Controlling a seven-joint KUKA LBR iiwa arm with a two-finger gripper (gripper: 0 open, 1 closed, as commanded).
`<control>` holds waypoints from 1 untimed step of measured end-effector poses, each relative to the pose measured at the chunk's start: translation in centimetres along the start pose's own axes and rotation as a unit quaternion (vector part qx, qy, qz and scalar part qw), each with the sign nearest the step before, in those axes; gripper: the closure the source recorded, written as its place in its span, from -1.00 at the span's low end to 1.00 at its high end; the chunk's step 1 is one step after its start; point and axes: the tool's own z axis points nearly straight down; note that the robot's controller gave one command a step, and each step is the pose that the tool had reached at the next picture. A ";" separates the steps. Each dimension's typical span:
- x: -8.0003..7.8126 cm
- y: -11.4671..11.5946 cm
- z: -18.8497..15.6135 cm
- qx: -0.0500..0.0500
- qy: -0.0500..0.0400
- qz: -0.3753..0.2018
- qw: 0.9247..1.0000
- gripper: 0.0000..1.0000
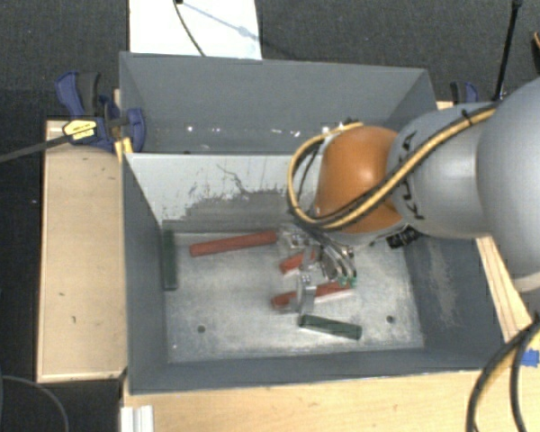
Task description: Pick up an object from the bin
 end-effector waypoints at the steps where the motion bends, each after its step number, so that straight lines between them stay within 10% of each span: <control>1: -0.4 -7.6 0.1 0.001 -0.005 -0.053 0.999 -1.00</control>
Offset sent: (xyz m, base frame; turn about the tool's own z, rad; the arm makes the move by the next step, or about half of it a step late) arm 0.0073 -0.0714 -0.0025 -0.1110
